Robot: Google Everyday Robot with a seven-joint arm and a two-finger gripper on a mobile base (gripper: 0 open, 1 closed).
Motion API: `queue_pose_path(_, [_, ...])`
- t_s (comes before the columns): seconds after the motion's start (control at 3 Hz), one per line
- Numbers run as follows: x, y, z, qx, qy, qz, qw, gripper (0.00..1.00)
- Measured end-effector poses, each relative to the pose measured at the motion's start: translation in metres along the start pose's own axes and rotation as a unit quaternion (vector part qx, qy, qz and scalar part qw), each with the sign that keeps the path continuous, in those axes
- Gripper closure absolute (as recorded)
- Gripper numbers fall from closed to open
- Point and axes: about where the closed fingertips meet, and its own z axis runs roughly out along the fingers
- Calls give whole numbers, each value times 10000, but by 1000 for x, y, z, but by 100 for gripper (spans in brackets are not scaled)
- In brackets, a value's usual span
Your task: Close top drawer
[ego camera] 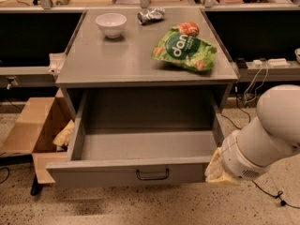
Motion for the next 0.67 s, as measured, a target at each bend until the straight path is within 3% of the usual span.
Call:
queue_pose_path(0.33, [12, 12, 35, -209, 134, 158, 9996, 88])
queue_pose_path(0.67, [19, 17, 67, -344, 243, 323, 9986, 100])
